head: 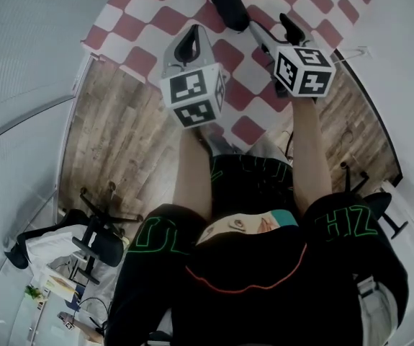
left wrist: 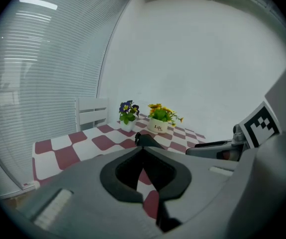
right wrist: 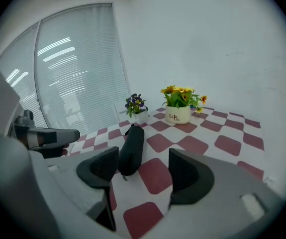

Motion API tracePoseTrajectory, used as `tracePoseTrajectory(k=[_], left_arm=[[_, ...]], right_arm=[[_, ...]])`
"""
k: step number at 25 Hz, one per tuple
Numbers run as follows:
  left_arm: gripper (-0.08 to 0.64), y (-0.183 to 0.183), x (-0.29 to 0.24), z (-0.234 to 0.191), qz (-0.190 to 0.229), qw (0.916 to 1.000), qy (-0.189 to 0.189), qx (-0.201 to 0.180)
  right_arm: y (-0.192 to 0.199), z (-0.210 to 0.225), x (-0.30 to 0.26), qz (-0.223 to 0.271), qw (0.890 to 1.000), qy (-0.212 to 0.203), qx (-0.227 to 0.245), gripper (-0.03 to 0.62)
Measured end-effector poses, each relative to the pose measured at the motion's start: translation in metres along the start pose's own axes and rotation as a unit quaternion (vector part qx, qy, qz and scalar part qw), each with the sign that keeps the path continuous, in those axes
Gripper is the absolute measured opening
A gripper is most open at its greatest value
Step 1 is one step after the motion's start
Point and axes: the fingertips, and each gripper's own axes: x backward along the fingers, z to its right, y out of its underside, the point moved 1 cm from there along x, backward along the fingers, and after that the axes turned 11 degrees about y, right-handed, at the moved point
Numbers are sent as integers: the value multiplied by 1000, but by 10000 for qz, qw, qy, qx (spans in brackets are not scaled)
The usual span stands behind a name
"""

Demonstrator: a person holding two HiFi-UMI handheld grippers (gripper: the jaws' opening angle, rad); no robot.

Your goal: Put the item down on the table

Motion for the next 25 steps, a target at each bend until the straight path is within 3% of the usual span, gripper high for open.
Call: tracePoseTrajectory(k=[7,10,14,20,25], left_arm=[[8,-19,21,43,468,9988,6,-143],[8,-36,37,67,848,9963,42,-115],[8,-69,49,86,1381,9897,148,-354],[8,-119,72,106,1764,9804,100,-874],[8,-154,91,119,2079,9704,99,-1226]], right_arm=[[-20,24,59,696,9976,54,34,128],[-32,33,89,951,9954,109,55,5],[-68,40,114,1629,9866,-21,-55,3],[-119,47,157,2403,9706,-105,-51,3],[-146,64,182,2785,9600,275,-23,3]])
